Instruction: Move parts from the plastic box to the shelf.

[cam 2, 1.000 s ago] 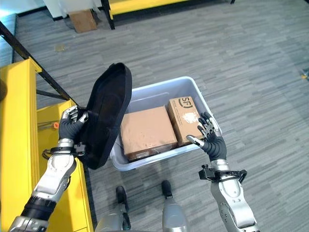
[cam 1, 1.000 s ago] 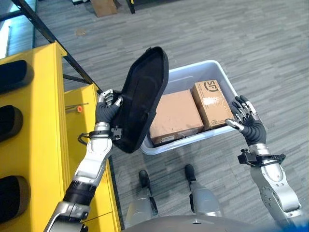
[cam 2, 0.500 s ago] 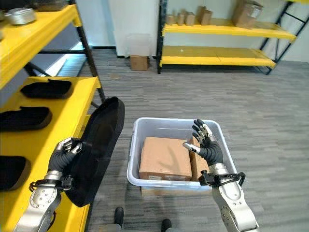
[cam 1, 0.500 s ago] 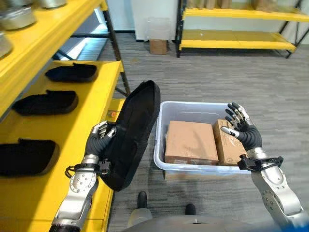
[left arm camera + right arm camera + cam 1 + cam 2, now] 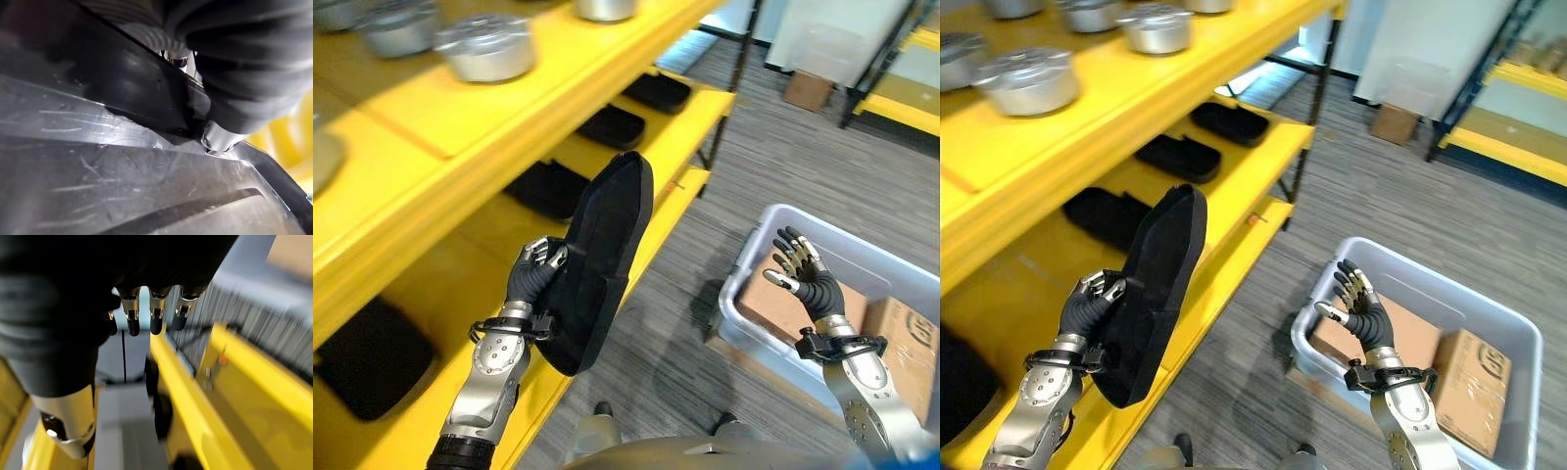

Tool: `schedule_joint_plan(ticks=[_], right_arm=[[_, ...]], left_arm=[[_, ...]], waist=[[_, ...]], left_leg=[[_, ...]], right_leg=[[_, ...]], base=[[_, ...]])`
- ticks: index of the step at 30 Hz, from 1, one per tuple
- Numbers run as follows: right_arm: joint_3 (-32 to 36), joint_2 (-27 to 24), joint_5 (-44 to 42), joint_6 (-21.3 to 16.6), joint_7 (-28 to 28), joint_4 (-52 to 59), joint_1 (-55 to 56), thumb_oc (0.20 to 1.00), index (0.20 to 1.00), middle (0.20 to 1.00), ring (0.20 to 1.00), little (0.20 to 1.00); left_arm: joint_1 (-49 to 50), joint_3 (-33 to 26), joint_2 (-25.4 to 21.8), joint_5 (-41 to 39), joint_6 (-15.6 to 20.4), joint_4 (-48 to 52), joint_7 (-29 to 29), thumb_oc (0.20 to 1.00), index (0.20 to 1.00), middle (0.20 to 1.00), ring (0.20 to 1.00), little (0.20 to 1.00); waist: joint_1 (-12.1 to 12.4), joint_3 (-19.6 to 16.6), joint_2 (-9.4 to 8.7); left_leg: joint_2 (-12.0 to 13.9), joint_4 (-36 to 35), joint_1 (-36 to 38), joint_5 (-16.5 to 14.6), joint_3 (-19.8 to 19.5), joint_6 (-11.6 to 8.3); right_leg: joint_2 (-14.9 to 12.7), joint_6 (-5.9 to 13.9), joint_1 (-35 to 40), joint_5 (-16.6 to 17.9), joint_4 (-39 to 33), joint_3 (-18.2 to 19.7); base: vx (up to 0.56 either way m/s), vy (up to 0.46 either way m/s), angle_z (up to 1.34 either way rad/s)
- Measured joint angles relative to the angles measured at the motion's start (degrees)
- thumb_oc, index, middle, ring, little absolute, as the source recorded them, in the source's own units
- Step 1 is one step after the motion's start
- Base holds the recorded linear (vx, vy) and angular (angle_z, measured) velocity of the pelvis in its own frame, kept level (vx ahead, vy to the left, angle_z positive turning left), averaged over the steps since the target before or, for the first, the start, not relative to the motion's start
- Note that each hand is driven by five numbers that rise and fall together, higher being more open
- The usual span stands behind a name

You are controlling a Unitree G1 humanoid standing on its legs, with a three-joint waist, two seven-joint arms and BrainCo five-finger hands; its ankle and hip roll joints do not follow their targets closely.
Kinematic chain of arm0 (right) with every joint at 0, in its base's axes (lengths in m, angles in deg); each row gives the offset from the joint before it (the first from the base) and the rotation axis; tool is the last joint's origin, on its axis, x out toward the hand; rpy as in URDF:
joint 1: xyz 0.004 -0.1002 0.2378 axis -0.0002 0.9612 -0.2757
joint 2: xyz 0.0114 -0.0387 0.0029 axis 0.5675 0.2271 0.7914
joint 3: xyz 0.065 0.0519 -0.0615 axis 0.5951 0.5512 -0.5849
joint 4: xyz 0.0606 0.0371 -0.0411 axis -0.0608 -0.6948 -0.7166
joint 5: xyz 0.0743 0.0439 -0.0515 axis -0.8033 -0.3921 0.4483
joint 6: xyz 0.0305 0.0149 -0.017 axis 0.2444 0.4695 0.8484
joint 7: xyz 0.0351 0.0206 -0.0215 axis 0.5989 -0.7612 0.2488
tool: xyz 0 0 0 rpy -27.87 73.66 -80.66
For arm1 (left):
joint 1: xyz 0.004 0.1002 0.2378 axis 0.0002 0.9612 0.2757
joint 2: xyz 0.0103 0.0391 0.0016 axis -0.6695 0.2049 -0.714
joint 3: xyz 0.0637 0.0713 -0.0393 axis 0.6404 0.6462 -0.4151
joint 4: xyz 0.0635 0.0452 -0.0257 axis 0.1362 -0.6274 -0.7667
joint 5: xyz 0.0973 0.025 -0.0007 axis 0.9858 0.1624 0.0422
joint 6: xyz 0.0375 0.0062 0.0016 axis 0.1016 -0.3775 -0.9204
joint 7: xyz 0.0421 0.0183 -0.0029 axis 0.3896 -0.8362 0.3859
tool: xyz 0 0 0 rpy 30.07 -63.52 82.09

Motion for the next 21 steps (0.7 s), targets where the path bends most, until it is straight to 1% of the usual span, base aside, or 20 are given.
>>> schedule_joint_plan(ticks=[1,2,3,4,5,7,8,10,11,12,13,14,15,16,17,18,19,20,21], right_arm=[[0.24,0.05,0.00,0.00,-0.04,-0.15,-0.75,1.000,1.000,1.000,1.000,1.000],[0.64,0.03,0.00,0.01,-0.09,-0.44,-1.68,1.000,1.000,1.000,1.000,1.000],[0.87,0.19,0.06,0.02,-0.10,-0.48,-2.32,1.000,1.000,1.000,1.000,1.000],[0.93,0.07,0.07,0.03,-0.11,-0.51,-2.20,1.000,1.000,1.000,1.000,1.000],[0.86,0.43,0.12,0.05,-0.11,-0.50,-2.58,1.000,1.000,1.000,1.000,1.000],[0.76,1.32,0.15,0.19,-0.08,-0.68,-2.70,1.000,1.000,1.000,1.000,1.000],[0.46,2.05,0.15,0.31,-0.13,-0.73,-3.08,1.000,1.000,1.000,1.000,1.000],[0.23,2.35,0.17,0.60,-0.20,-0.70,-3.05,1.000,1.000,1.000,1.000,1.000],[-0.09,2.98,0.20,0.65,-0.33,-0.71,-3.04,1.000,1.000,1.000,1.000,1.000],[-0.55,4.11,0.18,0.68,-0.53,-0.70,-3.05,1.000,1.000,1.000,1.000,1.000],[-1.45,4.32,0.19,0.72,-0.55,-0.68,-3.13,1.000,1.000,1.000,1.000,1.000],[-3.05,4.19,0.18,0.81,-0.37,-0.72,-3.34,1.000,1.000,1.000,1.000,1.000],[-4.21,4.14,0.19,1.06,-0.12,-0.87,-3.29,1.000,1.000,1.000,1.000,1.000],[-4.37,3.98,0.15,1.36,0.22,-0.98,-3.54,1.000,1.000,1.000,1.000,1.000],[-4.16,3.94,0.15,1.34,0.41,-1.73,-3.93,1.000,1.000,1.000,1.000,1.000],[-4.03,3.27,0.12,1.35,0.49,-2.64,-3.90,1.000,1.000,1.000,1.000,1.000],[-3.93,3.22,0.12,1.34,0.53,-2.68,-3.89,1.000,1.000,1.000,1.000,1.000],[-3.78,3.18,0.09,1.27,0.75,-2.28,-4.02,1.000,1.000,1.000,1.000,1.000],[-3.77,3.23,0.08,1.24,0.90,-2.19,-4.01,1.000,1.000,1.000,1.000,1.000]], left_arm=[[-0.05,0.17,-0.49,0.01,-0.05,0.00,-0.02,0.200,0.200,0.200,0.200,0.200],[0.13,-0.12,-1.37,0.04,-0.06,0.16,-0.40,0.200,0.200,0.200,0.200,0.200],[0.36,-0.49,-2.21,0.09,-0.08,0.27,-0.92,0.200,0.200,0.200,0.200,0.200],[0.60,-0.54,-2.40,0.09,-0.07,0.42,-0.98,0.200,0.200,0.200,0.200,0.200],[1.03,-0.65,-2.62,0.11,-0.06,0.66,-1.04,0.200,0.200,0.200,0.200,0.200],[1.18,-0.70,-2.84,0.19,-0.06,0.76,-1.13,0.200,0.200,0.200,0.200,0.200],[1.26,-0.73,-2.96,0.21,-0.06,0.79,-1.19,0.200,0.200,0.200,0.200,0.200],[1.13,-0.75,-3.07,0.54,-0.07,1.03,-1.31,0.200,0.200,0.200,0.200,0.200],[0.73,-0.54,-3.07,0.81,-0.07,0.97,-1.45,0.200,0.200,0.200,0.200,0.200],[0.59,-0.15,-3.05,0.85,-0.07,0.99,-1.60,0.200,0.200,0.200,0.200,0.200],[0.56,-0.04,-3.02,0.86,-0.04,0.98,-1.57,0.200,0.200,0.200,0.200,0.200],[-0.54,0.25,-3.05,0.89,-0.02,0.17,-1.05,0.200,0.200,0.200,0.200,0.200],[-2.16,0.70,-3.39,0.90,-0.03,-0.83,-0.77,0.200,0.200,0.200,0.200,0.200],[-2.63,0.53,-3.62,0.96,-0.02,-0.86,-0.70,0.200,0.200,0.200,0.200,0.200],[-2.81,0.52,-3.44,1.46,-0.07,-0.99,-0.66,0.200,0.200,0.200,0.200,0.200],[-3.17,1.57,-3.48,1.91,-0.06,-0.95,-0.81,0.200,0.200,0.200,0.200,0.200],[-3.16,1.90,-3.43,1.91,-0.06,-0.95,-0.81,0.200,0.200,0.200,0.200,0.200],[-3.03,3.14,-2.80,1.94,-0.08,-0.87,-0.84,0.200,0.200,0.200,0.200,0.200],[-2.97,3.58,-2.84,1.96,-0.07,-0.83,-0.94,0.200,0.200,0.200,0.200,0.200]], waist=[[0.34,0.10,0.28],[0.69,0.21,0.89],[1.69,0.04,1.01],[1.53,-0.22,1.20],[2.37,-0.40,1.24],[2.83,-0.55,1.23],[3.25,-0.59,1.17],[3.49,-0.86,0.82],[2.85,-0.94,0.33],[2.62,-1.24,0.17],[2.12,-1.45,0.35],[0.93,-1.49,1.08],[-0.12,-1.20,2.06],[0.31,-1.37,1.19],[-1.09,-1.49,1.16],[-1.99,-1.57,0.35],[-2.01,-1.53,0.25],[-2.67,-1.76,-0.10],[-2.59,-1.92,-0.35]], left_leg=[[-0.40,0.58,-0.62,-0.11,-0.74,0.36],[-1.05,0.69,-0.87,-0.01,-1.90,1.21],[-2.34,0.59,-1.26,0.31,-2.47,1.74],[-2.80,0.20,-0.99,0.30,-3.49,1.97],[-3.83,-0.13,-0.81,0.68,-4.02,2.60],[-5.04,-0.49,-0.73,0.58,-4.50,2.76],[-5.83,-0.67,-0.63,0.46,-4.72,3.45],[-6.66,-0.38,-1.36,0.54,-4.26,4.22],[-7.44,-0.18,-1.45,0.95,-4.18,5.22],[-8.01,-0.23,-1.18,1.11,-5.27,6.03],[-8.57,-0.57,-0.61,2.17,-6.78,7.79],[-8.26,-1.75,-0.52,3.65,-9.77,8.49],[-7.29,-4.18,-0.23,5.23,-11.43,7.90],[-7.71,-6.68,0.99,7.02,-11.90,8.61],[-7.75,-7.75,1.44,7.68,-13.34,8.60],[-8.95,-8.79,2.69,8.02,-15.10,8.83],[-9.22,-8.94,2.88,8.08,-15.30,8.92],[-10.84,-8.94,3.06,8.08,-16.69,8.80],[-11.61,-9.28,3.11,8.10,-16.87,8.74]], right_leg=[[-0.47,-0.15,-0.12,0.32,0.69,-0.02],[-1.36,-0.31,-0.66,0.46,2.60,-0.05],[-2.76,-0.01,-0.24,0.99,3.40,-0.33],[-3.04,0.16,0.03,0.91,3.74,-0.48],[-4.35,0.46,0.38,1.45,4.67,-0.84],[-5.58,0.50,0.70,1.64,5.78,-1.09],[-6.65,0.80,0.56,2.09,6.64,-1.27],[-7.80,1.35,1.04,3.87,6.99,-1.44],[-8.92,0.80,1.58,4.34,8.46,-1.29],[-9.72,-0.15,1.44,5.37,10.46,-0.52],[-9.94,-1.14,-0.07,5.84,12.97,2.32],[-4.58,1.21,-4.31,-0.45,16.68,17.90],[0.79,4.29,-5.93,-4.92,15.99,25.84],[3.35,5.40,-8.78,-7.13,15.96,26.73],[7.95,4.73,-10.32,-9.80,16.98,30.30],[12.75,3.49,-12.57,-11.87,18.83,30.23],[13.81,3.06,-12.88,-12.13,19.08,30.01],[18.87,1.82,-14.44,-12.71,19.23,32.91],[19.23,0.97,-14.39,-12.46,18.13,32.97]], base=[[-0.01,0.281,0.71],[0.00,0.299,0.59],[0.00,0.398,0.59],[0.00,0.315,0.54],[0.00,0.222,0.43],[0.01,0.199,0.34],[0.03,0.274,0.33],[0.03,0.236,0.51],[-0.04,0.248,0.76],[-0.04,0.230,0.72],[-0.06,0.187,0.72],[0.03,0.156,1.00],[0.01,0.094,0.85],[0.03,0.158,0.84],[-0.01,0.075,0.76],[0.01,0.073,0.83],[-0.02,-0.032,0.83],[-0.02,-0.045,0.52],[-0.04,-0.064,0.49]])
